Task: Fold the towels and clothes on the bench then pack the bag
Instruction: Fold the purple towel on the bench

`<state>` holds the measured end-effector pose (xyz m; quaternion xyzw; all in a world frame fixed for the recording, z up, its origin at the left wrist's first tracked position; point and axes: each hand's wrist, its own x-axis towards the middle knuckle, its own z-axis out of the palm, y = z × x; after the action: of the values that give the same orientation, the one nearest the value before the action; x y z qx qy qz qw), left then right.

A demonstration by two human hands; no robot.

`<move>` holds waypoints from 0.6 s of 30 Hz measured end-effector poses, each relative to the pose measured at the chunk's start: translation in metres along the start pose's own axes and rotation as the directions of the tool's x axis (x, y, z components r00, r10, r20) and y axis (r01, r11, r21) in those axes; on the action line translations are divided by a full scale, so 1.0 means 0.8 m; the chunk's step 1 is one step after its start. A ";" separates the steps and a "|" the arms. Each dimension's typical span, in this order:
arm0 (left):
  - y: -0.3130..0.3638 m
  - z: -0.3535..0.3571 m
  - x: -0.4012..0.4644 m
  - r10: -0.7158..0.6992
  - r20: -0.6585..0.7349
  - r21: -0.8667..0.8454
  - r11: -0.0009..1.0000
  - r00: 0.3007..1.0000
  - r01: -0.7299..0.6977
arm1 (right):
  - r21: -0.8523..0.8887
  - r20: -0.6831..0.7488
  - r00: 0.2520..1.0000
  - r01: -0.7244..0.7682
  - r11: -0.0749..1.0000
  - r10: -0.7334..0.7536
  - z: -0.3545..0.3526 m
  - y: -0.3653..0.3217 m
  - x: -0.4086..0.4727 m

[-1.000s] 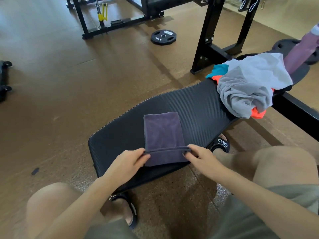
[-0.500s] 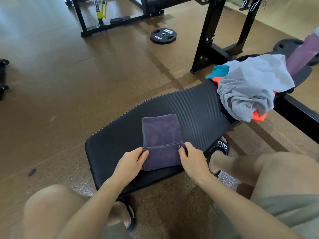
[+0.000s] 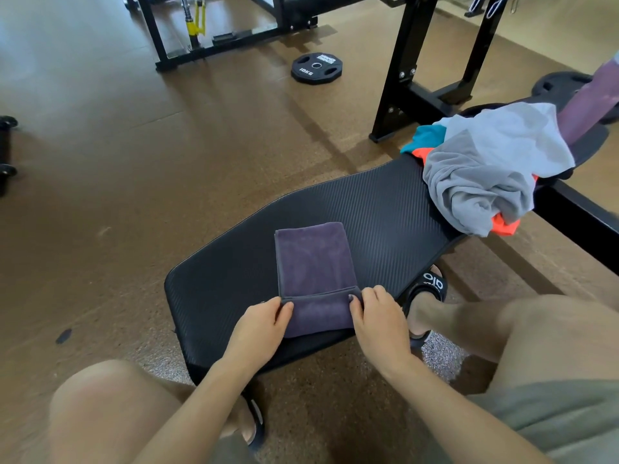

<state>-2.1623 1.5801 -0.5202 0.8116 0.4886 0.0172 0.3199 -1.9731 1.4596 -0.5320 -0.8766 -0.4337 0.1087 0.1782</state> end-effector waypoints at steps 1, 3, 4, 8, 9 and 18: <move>0.000 0.002 0.000 0.011 -0.022 0.073 0.997 1.000 -0.009 | -0.030 0.001 1.000 -0.005 1.000 0.005 -0.001 0.000 0.002; 0.001 0.006 -0.002 0.027 -0.065 0.172 0.985 0.998 -0.016 | -0.048 0.012 1.000 -0.022 0.999 0.023 -0.002 -0.001 0.004; 0.002 0.006 -0.003 0.033 -0.078 0.205 0.979 0.996 -0.017 | -0.032 0.013 0.999 -0.035 0.999 0.035 -0.003 -0.001 0.003; 0.005 0.009 -0.006 0.079 -0.132 0.323 0.946 0.988 -0.033 | 0.048 -0.042 0.999 0.024 0.999 -0.022 -0.001 0.002 0.000; 0.006 0.009 -0.007 0.107 -0.167 0.336 0.941 0.980 -0.045 | 0.042 -0.054 0.995 0.089 0.995 -0.086 0.000 0.004 0.001; 0.035 0.006 0.013 0.543 0.074 0.628 0.626 0.837 -0.461 | -0.255 -0.083 0.852 0.484 0.837 -0.518 -0.012 0.011 0.023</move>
<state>-2.1333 1.5774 -0.5121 0.9710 0.2385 -0.0066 -0.0150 -1.9525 1.4670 -0.5272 -0.7522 -0.6431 -0.0572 0.1318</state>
